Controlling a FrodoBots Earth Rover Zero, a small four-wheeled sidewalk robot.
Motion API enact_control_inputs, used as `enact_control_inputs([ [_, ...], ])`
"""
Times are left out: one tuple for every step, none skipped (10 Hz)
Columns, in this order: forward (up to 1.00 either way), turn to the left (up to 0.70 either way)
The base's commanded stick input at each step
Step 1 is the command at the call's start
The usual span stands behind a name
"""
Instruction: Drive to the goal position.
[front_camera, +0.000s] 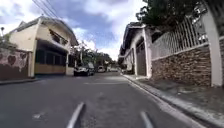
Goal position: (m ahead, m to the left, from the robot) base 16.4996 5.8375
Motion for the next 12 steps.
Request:
enact_control_inputs([
  [1.0,0.0],
  [1.0,0.0],
  [1.0,0.0],
  [1.0,0.0],
  [1.0,0.0],
  [1.0,0.0],
  [1.0,0.0],
  [1.0,0.0],
  [1.0,0.0],
  [1.0,0.0],
  [1.0,0.0],
  [1.0,0.0],
])
